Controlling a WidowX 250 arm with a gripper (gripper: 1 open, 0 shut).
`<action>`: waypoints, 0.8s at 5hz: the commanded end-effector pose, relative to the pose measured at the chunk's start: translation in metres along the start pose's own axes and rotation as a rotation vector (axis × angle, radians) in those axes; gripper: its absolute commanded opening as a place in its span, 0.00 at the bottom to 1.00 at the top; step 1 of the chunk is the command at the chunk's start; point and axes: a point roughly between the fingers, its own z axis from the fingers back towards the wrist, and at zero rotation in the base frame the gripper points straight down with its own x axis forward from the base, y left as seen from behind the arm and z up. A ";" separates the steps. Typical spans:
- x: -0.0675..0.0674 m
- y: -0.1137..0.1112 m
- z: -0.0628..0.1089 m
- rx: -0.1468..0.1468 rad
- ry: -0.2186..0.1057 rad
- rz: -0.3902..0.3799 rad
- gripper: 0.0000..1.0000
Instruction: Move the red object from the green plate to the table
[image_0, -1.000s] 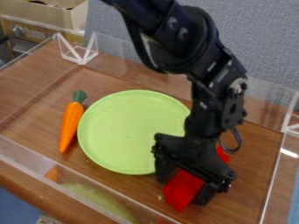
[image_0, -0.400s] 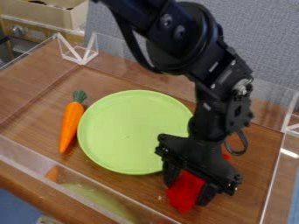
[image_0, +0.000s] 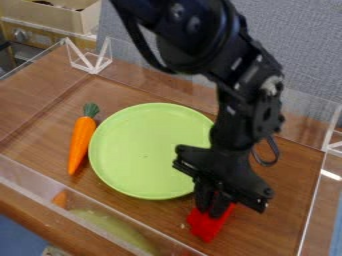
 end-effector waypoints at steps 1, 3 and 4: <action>0.024 0.016 0.038 -0.024 -0.105 0.086 0.00; 0.056 0.041 0.056 -0.034 -0.157 0.193 0.00; 0.058 0.038 0.040 -0.034 -0.133 0.197 0.00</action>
